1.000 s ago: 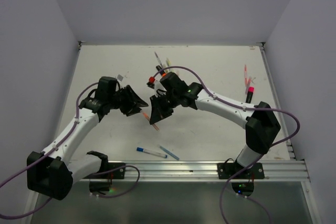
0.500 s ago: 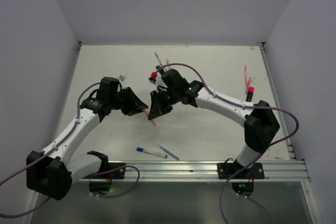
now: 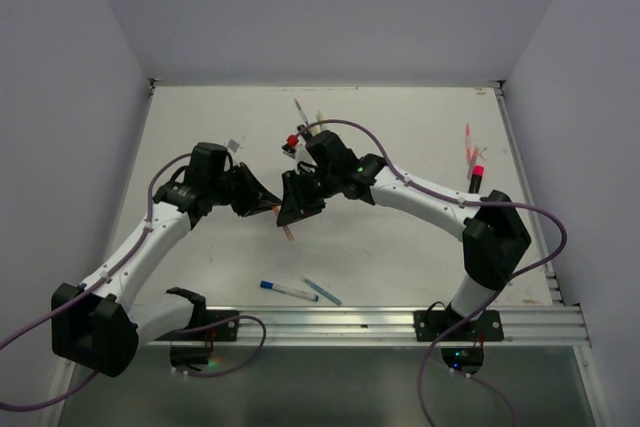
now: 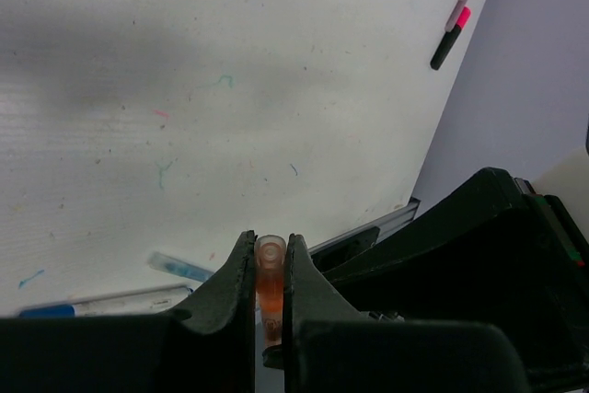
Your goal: Open the pen caps
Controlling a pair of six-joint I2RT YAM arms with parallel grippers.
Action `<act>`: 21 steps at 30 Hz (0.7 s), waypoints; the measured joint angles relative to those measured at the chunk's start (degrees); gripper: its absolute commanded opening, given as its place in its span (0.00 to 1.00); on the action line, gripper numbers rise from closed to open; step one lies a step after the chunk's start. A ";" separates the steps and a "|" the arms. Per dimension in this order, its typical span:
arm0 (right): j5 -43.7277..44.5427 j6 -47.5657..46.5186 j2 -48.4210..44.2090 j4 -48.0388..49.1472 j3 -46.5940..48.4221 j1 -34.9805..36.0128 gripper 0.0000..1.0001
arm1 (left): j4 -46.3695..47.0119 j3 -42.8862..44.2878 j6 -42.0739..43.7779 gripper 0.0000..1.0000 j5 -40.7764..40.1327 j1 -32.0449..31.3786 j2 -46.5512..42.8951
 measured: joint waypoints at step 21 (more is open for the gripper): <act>19.52 -6.32 0.96 -1.81 1.42 6.67 0.00 | -10.51 8.07 -0.81 0.00 -4.04 0.79 9.29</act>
